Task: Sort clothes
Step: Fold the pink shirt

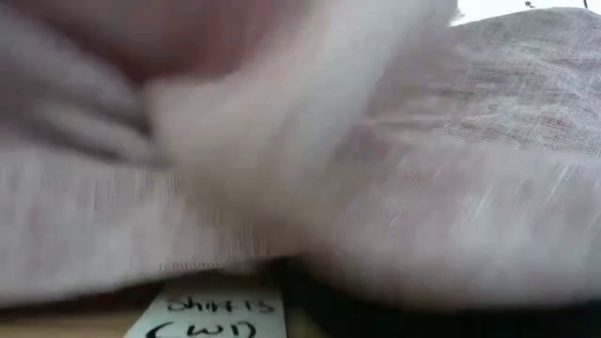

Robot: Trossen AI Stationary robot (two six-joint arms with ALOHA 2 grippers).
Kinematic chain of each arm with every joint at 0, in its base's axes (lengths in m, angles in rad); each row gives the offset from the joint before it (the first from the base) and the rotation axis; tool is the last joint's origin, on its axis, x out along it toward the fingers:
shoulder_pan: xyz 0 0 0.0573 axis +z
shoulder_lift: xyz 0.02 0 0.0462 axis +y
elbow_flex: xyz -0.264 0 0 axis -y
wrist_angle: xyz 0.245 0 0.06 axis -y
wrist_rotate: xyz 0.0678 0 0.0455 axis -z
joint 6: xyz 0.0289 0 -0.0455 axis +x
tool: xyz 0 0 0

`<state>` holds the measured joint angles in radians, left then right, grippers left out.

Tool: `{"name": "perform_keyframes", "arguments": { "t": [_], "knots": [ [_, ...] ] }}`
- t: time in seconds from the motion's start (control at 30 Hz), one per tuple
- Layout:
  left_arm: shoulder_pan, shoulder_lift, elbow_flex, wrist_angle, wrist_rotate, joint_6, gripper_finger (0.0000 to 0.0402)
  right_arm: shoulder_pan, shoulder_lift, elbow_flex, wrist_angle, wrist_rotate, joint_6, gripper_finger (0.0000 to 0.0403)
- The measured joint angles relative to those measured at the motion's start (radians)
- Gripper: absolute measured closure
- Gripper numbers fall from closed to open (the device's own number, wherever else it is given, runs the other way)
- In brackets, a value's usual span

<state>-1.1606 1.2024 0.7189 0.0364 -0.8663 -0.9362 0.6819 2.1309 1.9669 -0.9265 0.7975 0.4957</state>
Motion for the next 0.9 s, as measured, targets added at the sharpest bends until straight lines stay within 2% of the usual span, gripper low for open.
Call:
{"name": "perform_keyframes", "arguments": {
  "t": [0.1, 0.2, 0.33, 0.5, 0.6, 0.7, 0.77, 0.9],
  "knots": [
    [0.0, -0.014, 0.069, 0.112, -0.019, 0.214, 0.0402, 0.011, -0.018, 0.197, -0.093, 0.06, -0.096, 0.0402],
    [-0.007, -0.028, 0.176, 0.196, -0.02, 0.48, 0.0402, 0.027, -0.035, 0.39, -0.099, 0.113, -0.265, 0.0403],
    [-0.039, -0.047, 0.364, 0.194, -0.062, 0.808, 0.0402, 0.036, -0.206, 0.296, 0.253, 0.14, -0.624, 0.0403],
    [-0.084, -0.048, 0.584, 0.195, -0.171, 1.151, 0.0402, 0.031, -0.354, 0.295, 0.535, 0.129, -0.91, 0.0403],
    [-0.087, -0.048, 0.685, 0.195, -0.218, 1.293, 0.0402, 0.006, -0.398, 0.295, 0.655, 0.025, -1.021, 0.0403],
    [-0.086, -0.047, 0.778, 0.192, -0.246, 1.424, 0.0402, -0.06, -0.416, 0.295, 0.701, -0.079, -1.046, 0.0403],
    [-0.087, -0.047, 0.84, 0.192, -0.266, 1.525, 0.0402, -0.122, -0.417, 0.295, 0.725, -0.144, -1.036, 0.0403],
    [-0.088, -0.047, 0.929, 0.196, -0.276, 1.62, 0.0402, -0.237, -0.396, 0.294, 0.753, -0.391, -0.92, 0.0403]
  ]
}}
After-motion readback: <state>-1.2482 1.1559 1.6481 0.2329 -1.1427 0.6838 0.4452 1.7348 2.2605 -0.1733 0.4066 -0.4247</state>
